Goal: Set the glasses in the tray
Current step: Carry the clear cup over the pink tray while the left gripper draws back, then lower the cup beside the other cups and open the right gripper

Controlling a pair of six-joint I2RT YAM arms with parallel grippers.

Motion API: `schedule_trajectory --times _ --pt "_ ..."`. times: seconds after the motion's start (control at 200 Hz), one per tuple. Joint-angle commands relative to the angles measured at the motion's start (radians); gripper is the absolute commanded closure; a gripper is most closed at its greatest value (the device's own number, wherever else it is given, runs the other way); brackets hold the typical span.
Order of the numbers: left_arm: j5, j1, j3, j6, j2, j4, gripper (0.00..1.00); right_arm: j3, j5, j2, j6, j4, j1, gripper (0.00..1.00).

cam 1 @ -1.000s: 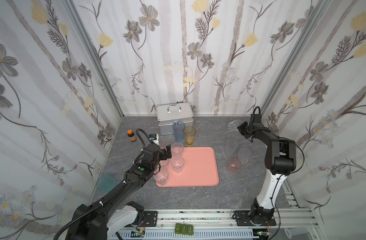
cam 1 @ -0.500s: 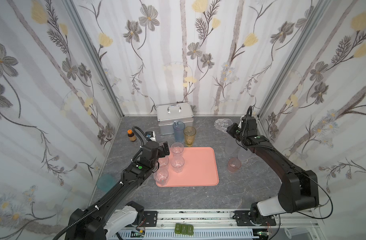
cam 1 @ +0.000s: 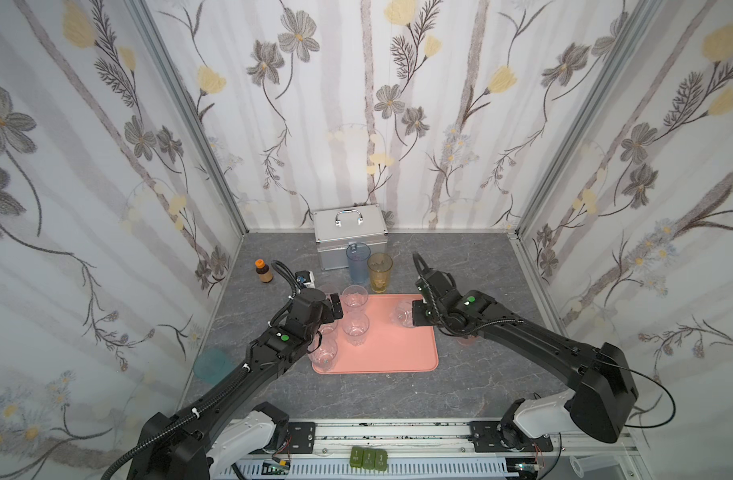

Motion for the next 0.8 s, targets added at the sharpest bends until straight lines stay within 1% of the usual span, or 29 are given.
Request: schedule_trajectory --times 0.0,0.145,0.205,0.29,0.36,0.43,0.56,0.635,0.69,0.795 --pt "-0.053 0.002 -0.024 -0.016 -0.047 0.004 0.0 0.063 0.022 0.072 -0.023 -0.109 0.096 0.98" --pt "0.005 0.041 -0.036 -0.011 -0.084 0.001 0.0 0.165 0.008 0.192 -0.021 -0.12 0.205 0.98" --pt "0.062 0.064 -0.031 -0.038 -0.078 -0.007 0.0 0.21 -0.006 0.24 -0.018 -0.115 0.229 0.98" --pt "0.179 0.104 -0.023 -0.082 -0.074 -0.013 0.0 0.267 -0.035 0.292 -0.016 -0.112 0.249 0.97" --pt "0.214 0.126 -0.02 -0.102 -0.072 -0.013 0.0 0.294 -0.048 0.319 -0.015 -0.111 0.265 0.95" --pt "0.208 0.134 -0.017 -0.081 -0.079 -0.015 0.0 0.311 -0.059 0.338 -0.009 -0.114 0.273 0.93" --pt "0.145 0.145 -0.027 -0.059 -0.098 -0.017 0.0 0.341 -0.069 0.382 -0.004 -0.114 0.283 0.91" --pt "0.143 0.148 -0.03 -0.056 -0.101 -0.021 0.0 0.355 -0.067 0.405 -0.002 -0.115 0.283 0.9" --pt "0.14 0.148 -0.037 -0.06 -0.106 -0.02 0.0 0.364 -0.074 0.414 0.003 -0.113 0.283 0.87" --pt "0.119 0.15 -0.044 -0.064 -0.121 -0.021 0.0 0.362 -0.126 0.415 0.014 -0.082 0.28 0.79"
